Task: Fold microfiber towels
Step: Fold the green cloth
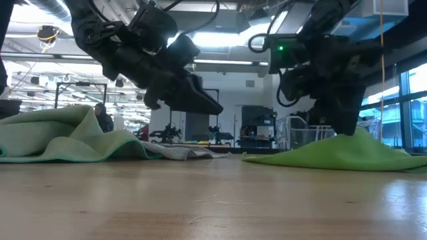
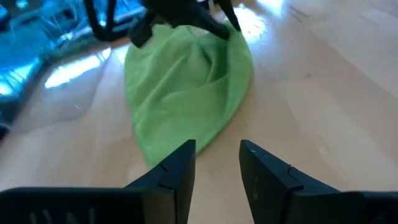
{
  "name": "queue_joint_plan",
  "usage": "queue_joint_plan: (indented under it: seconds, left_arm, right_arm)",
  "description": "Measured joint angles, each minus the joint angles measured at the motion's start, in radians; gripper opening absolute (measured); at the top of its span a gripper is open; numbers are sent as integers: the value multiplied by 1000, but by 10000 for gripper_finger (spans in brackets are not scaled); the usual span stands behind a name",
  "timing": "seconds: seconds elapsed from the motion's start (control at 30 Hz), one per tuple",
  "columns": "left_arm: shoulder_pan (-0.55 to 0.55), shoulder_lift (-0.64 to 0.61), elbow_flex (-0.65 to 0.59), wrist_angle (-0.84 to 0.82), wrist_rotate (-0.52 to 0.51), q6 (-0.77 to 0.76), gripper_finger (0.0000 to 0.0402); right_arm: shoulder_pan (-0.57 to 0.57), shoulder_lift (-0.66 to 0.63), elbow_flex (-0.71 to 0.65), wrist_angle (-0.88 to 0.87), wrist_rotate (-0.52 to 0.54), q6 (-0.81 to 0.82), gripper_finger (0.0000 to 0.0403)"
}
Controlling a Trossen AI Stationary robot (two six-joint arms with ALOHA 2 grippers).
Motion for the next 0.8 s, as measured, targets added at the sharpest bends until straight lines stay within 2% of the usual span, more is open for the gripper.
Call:
queue_joint_plan:
  seconds: [0.03,0.1,0.2,0.4,0.6,0.8]
  left_arm:
    - [3,0,0,1,0,20,119]
    - [8,0,0,-1,0,47,119]
    - [8,0,0,-2,4,59,119]
    - [-13,0,0,9,120,77,119]
    - [-45,0,0,12,213,259,119]
    - [-54,1,36,11,190,380,120]
  right_arm:
    - [10,0,0,3,-2,1,35]
    - [28,0,0,2,-7,3,13]
    - [49,0,0,2,-10,30,12]
    - [63,0,43,-55,-9,79,6]
    - [83,0,184,-101,61,71,3]
    - [108,-2,290,-111,111,52,2]
